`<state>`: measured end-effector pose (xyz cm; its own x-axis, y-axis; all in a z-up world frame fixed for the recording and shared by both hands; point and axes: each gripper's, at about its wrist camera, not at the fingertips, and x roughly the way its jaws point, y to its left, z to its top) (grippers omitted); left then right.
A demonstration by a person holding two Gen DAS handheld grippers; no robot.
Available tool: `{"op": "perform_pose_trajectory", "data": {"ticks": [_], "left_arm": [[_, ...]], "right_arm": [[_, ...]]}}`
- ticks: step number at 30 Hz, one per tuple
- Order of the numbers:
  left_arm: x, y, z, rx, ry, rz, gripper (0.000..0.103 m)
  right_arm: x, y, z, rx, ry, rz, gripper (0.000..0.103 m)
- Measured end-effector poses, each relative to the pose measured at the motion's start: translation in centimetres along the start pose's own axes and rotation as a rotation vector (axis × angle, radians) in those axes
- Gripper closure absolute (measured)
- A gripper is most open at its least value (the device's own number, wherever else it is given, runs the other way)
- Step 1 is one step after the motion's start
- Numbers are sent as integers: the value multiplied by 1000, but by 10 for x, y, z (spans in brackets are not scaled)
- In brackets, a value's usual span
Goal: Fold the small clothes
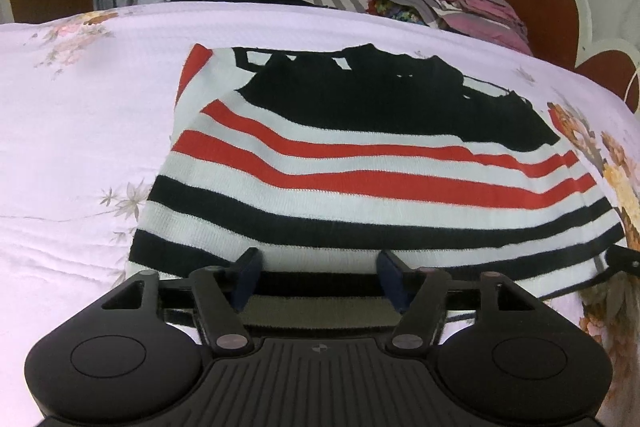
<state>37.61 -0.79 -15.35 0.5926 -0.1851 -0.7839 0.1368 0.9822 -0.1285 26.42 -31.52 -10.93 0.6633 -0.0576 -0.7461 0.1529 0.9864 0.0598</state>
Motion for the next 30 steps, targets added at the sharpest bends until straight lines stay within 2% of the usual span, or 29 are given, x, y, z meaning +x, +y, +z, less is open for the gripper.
{"op": "perform_pose_trajectory", "data": {"ticks": [8, 11, 14, 17, 19, 21, 26, 30], "left_arm": [[1, -2, -3, -5, 0, 2, 34], [0, 0, -2, -30, 6, 0, 33], [-1, 3, 0, -62, 18, -5, 32], [-9, 8, 0, -132, 17, -13, 31], [-14, 12, 0, -171, 21, -15, 26], [-20, 18, -4, -215, 19, -2, 14], [-24, 29, -11, -308, 44, 31, 13], [-27, 43, -27, -445, 58, 1, 12]], "right_arm": [[-34, 11, 3, -48, -45, 50, 64], [-22, 18, 10, -61, -33, 95, 60], [-1, 25, 17, -71, -11, 135, 59], [12, 35, 25, -89, -8, 186, 59], [22, 45, 35, -125, -5, 210, 59], [29, 54, 44, -152, -15, 233, 59], [52, 78, 51, -233, -22, 267, 59], [62, 88, 53, -233, -21, 297, 59]]}}
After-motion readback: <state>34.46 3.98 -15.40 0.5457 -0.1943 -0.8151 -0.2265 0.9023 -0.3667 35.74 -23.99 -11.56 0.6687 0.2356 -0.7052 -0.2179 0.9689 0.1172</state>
